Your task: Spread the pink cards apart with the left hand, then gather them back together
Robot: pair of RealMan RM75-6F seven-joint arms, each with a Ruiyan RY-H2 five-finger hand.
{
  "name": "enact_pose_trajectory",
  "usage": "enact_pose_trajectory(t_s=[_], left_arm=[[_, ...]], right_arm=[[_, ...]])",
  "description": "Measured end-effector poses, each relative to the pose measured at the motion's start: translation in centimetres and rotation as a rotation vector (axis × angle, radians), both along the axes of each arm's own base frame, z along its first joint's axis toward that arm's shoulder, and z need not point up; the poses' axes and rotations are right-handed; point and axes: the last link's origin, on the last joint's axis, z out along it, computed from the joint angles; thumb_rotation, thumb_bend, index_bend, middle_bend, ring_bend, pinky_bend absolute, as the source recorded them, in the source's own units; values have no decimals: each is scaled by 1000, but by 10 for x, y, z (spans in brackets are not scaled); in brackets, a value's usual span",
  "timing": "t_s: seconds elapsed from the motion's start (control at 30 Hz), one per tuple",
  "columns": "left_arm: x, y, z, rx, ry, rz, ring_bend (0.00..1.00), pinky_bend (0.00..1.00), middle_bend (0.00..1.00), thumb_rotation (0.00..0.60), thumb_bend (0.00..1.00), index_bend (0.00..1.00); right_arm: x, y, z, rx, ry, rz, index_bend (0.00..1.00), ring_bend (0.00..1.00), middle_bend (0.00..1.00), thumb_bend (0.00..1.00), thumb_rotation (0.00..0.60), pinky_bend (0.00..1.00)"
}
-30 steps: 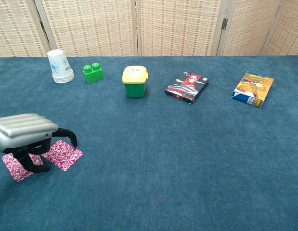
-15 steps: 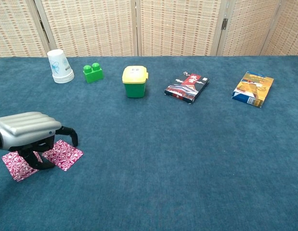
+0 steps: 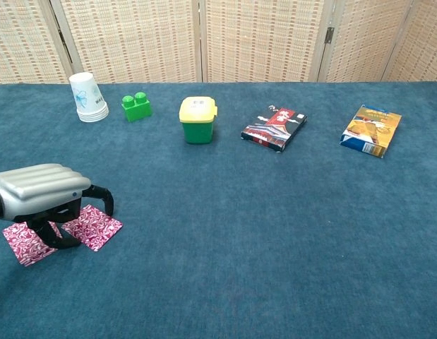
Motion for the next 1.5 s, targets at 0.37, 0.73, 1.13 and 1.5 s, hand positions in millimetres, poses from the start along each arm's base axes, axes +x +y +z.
enact_pose_trajectory(t_s=[0.37, 0.73, 1.13, 1.5], left_arm=[[2, -1, 12, -6, 18, -74, 945, 1000, 996, 600, 320, 405], [-9, -3, 43, -4, 37, -146, 946, 1000, 997, 600, 320, 401], [-49, -9, 69, 1, 91, -137, 946, 1000, 997, 600, 320, 389], [-58, -20, 56, -57, 102, -151, 947, 1000, 997, 600, 320, 376]], right_arm=[[1, 1, 1, -4, 2, 5, 109, 132, 151, 179, 600, 188], [5, 1, -2, 6, 2, 18, 109, 132, 151, 179, 600, 188], [11, 1, -4, 9, 7, 29, 109, 132, 151, 179, 600, 188], [13, 2, -5, 8, 10, 28, 109, 135, 151, 179, 600, 188]])
